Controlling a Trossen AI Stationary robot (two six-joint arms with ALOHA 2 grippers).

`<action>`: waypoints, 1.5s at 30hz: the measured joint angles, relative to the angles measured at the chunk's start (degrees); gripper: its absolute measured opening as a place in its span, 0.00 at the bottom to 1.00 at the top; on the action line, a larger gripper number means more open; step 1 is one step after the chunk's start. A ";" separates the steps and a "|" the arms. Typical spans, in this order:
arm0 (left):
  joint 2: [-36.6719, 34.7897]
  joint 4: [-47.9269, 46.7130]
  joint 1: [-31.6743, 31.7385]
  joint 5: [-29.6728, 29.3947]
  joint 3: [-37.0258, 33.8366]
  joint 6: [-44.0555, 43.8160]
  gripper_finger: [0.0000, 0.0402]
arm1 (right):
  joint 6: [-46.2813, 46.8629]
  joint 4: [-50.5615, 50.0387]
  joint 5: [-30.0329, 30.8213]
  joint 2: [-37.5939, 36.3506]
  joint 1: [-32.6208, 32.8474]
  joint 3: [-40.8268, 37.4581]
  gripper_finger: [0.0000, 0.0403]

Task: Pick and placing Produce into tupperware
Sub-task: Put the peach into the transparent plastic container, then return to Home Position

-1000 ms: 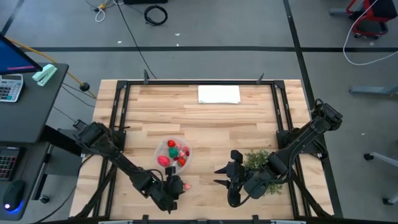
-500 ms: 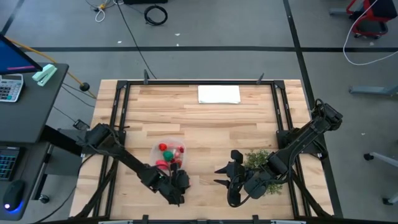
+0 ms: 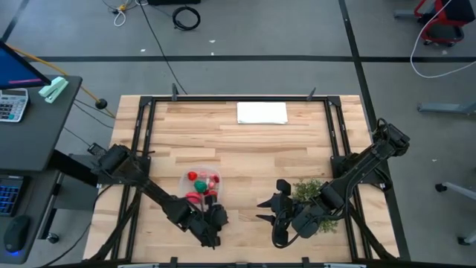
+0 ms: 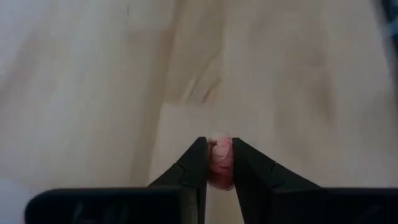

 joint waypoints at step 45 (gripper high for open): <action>-17.03 -37.88 -1.51 -10.62 2.61 -2.03 0.41 | 3.95 -1.73 -0.09 -0.24 -0.11 0.00 0.38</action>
